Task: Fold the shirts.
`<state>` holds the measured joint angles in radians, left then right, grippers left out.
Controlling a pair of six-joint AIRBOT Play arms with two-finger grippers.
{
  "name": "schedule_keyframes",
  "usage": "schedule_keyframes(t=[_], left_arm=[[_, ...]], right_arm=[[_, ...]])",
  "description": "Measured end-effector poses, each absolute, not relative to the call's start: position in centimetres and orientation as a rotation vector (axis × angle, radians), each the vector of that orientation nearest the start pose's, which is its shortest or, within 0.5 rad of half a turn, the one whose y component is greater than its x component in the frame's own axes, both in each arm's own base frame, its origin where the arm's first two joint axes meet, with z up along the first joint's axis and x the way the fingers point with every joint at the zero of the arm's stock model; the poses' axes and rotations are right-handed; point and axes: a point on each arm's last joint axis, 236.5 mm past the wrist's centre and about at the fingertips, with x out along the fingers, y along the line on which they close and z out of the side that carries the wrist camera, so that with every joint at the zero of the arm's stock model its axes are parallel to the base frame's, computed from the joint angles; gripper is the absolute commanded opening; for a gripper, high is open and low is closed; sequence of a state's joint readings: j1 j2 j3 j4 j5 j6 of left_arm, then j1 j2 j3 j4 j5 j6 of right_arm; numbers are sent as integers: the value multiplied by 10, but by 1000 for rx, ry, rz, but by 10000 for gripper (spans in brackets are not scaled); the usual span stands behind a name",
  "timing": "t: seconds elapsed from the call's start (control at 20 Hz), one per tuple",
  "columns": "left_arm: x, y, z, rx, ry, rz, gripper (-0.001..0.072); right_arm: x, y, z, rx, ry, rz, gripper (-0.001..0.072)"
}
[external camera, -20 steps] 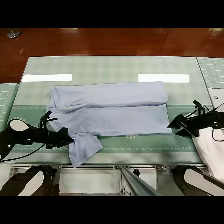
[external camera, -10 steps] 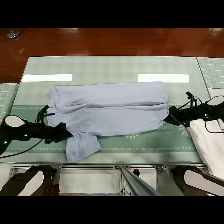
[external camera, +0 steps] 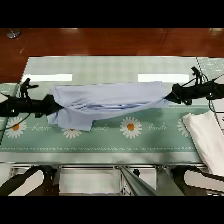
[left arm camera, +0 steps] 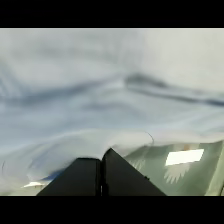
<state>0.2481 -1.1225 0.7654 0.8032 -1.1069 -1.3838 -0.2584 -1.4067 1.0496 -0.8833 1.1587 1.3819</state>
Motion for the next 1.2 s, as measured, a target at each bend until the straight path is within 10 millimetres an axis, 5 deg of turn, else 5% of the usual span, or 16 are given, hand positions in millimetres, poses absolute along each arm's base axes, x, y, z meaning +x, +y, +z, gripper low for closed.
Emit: schedule_keyframes(t=[0.2,0.45,1.0,1.05,1.1,1.15,1.2], left_arm=[[382,-53,-6,-797,1185,-201,19],[421,-40,-23,-838,1186,-155,19],[451,-33,-52,-907,1161,-110,21],[453,-34,-51,-912,1153,-115,99],[453,-36,-51,-908,1153,-120,518],[454,-38,-50,-907,1152,-130,706],[454,-39,-48,-898,1154,-144,705]], right_arm=[[423,35,-26,741,1277,203,26],[448,37,-44,777,1296,203,26],[499,47,-59,902,1239,249,44],[500,46,-60,904,1240,249,287],[502,47,-61,909,1240,250,640],[503,47,-62,913,1238,251,616],[503,45,-60,913,1238,258,616]])
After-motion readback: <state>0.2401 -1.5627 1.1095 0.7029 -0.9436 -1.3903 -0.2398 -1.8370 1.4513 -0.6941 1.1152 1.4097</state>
